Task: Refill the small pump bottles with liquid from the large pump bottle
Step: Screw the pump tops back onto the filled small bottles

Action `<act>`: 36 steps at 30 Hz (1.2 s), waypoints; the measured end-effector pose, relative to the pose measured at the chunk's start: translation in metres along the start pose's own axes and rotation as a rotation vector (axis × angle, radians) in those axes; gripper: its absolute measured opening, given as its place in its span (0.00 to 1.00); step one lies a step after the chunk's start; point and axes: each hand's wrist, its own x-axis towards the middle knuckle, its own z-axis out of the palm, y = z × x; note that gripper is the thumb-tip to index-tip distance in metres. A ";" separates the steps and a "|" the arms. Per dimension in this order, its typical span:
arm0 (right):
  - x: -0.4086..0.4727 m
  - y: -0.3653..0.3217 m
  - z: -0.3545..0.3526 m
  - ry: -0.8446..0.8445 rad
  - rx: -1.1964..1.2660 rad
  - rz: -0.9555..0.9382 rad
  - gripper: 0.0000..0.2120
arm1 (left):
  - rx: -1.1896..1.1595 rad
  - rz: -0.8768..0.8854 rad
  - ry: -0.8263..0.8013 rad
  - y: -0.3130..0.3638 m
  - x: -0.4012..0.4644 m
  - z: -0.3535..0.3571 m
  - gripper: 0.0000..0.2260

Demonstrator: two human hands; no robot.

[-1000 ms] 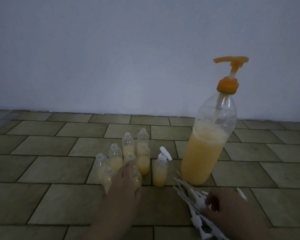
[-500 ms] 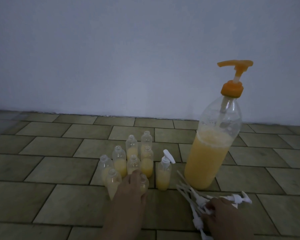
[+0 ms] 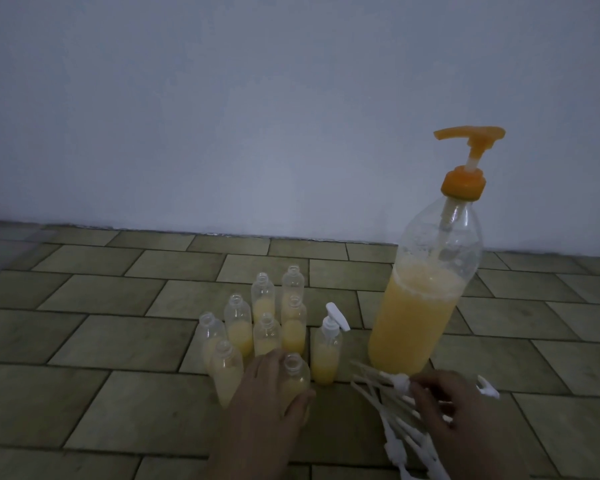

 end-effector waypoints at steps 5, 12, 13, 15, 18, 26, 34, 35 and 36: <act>0.021 -0.022 -0.040 0.153 0.115 0.076 0.10 | -0.393 -0.164 0.065 0.003 0.005 -0.004 0.17; 0.058 -0.050 -0.085 0.285 0.566 0.217 0.29 | -0.514 -0.113 0.117 0.007 0.008 -0.007 0.19; 0.063 -0.057 -0.086 0.274 0.555 0.187 0.30 | -0.506 -0.098 0.121 0.008 0.008 -0.008 0.19; 0.072 -0.072 -0.086 0.228 0.533 0.112 0.28 | -0.498 -0.079 0.119 0.009 0.008 -0.010 0.18; 0.079 -0.091 -0.082 0.186 0.456 0.009 0.22 | -0.500 -0.041 0.121 0.011 0.007 -0.015 0.19; 0.092 -0.096 -0.073 0.182 0.297 -0.093 0.12 | -0.440 0.044 0.168 0.011 0.006 -0.024 0.26; 0.102 -0.116 -0.071 -0.106 0.293 -0.178 0.08 | -0.223 0.198 0.137 0.016 0.008 -0.023 0.23; 0.100 -0.122 -0.066 -0.197 0.301 -0.172 0.08 | -0.243 0.215 0.134 0.017 0.008 -0.021 0.23; 0.098 -0.129 -0.060 -0.277 0.320 -0.163 0.07 | -0.286 0.220 0.129 0.018 0.008 -0.020 0.23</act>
